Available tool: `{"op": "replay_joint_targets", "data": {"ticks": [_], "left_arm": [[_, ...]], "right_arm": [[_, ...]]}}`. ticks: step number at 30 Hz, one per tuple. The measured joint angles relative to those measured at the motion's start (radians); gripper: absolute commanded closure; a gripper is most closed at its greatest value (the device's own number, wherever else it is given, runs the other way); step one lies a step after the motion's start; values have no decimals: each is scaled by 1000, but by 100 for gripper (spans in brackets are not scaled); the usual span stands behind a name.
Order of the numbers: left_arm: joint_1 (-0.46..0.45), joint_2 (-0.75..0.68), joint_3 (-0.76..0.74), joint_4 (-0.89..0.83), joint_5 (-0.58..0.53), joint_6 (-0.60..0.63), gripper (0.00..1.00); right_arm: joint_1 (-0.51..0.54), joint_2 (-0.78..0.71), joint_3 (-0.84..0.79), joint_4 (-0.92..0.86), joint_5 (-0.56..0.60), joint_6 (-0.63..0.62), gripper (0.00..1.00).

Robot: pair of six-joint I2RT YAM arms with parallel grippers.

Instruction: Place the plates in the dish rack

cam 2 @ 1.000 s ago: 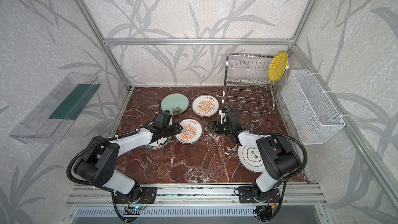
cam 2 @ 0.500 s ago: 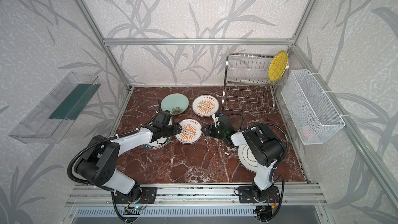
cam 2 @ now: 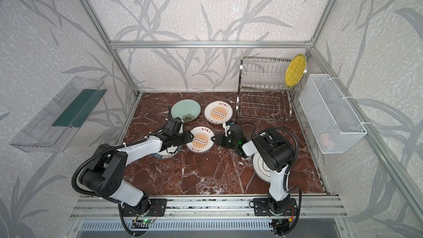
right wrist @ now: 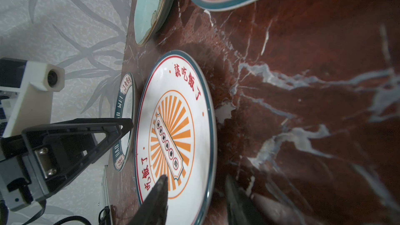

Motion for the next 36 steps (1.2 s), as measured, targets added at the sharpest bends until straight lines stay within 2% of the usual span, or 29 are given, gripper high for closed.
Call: {"op": "replay_joint_targets", "data": {"ticks": [10,15,36], "left_arm": [[0,0,0,0,7,0,43],[0,0,0,0,14,0,43],[0,0,0,1,27,0,43]], "right_arm": [[0,53,3,93,-17,64,66],[0,79,7,129,-28,92,73],[-3,93,9,156,-32,133,94]]}}
